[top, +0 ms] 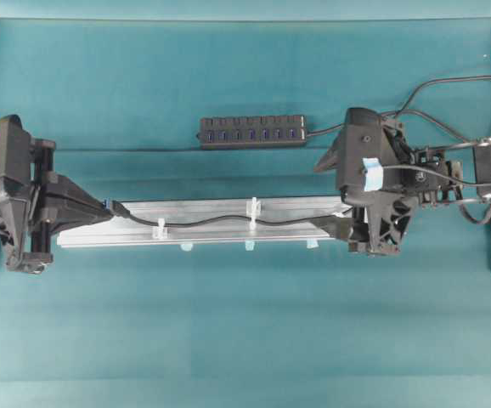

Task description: Pass the USB cable through three rings with both arms.

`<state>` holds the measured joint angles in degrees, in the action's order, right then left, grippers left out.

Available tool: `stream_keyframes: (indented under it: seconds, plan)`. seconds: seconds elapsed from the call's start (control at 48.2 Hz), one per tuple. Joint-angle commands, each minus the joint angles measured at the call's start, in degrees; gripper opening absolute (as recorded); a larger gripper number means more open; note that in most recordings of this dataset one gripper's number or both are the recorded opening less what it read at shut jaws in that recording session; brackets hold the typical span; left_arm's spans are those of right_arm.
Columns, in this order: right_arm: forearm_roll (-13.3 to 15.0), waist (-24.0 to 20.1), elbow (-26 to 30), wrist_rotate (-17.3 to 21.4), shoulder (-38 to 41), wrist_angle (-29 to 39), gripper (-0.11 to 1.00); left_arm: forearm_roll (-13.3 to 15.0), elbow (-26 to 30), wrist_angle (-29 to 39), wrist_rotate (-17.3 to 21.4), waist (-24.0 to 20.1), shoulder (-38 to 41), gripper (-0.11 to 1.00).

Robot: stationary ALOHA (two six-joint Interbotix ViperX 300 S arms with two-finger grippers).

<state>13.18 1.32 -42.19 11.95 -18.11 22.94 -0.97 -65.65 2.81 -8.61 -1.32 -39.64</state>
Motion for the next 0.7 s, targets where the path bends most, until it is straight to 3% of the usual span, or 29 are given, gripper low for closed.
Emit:
stream_keyframes:
  seconds: [0.0,0.684]
  plan:
    - [0.1,-0.1,0.5,0.6,-0.9,-0.5,0.80,-0.2,1.4,-0.3,0.0,-0.1,0.2,0.01]
    - [0.1,-0.1,0.5,0.7,-0.9,-1.6,0.80,-0.2,1.4,-0.3,-0.4,-0.1,0.4,0.01]
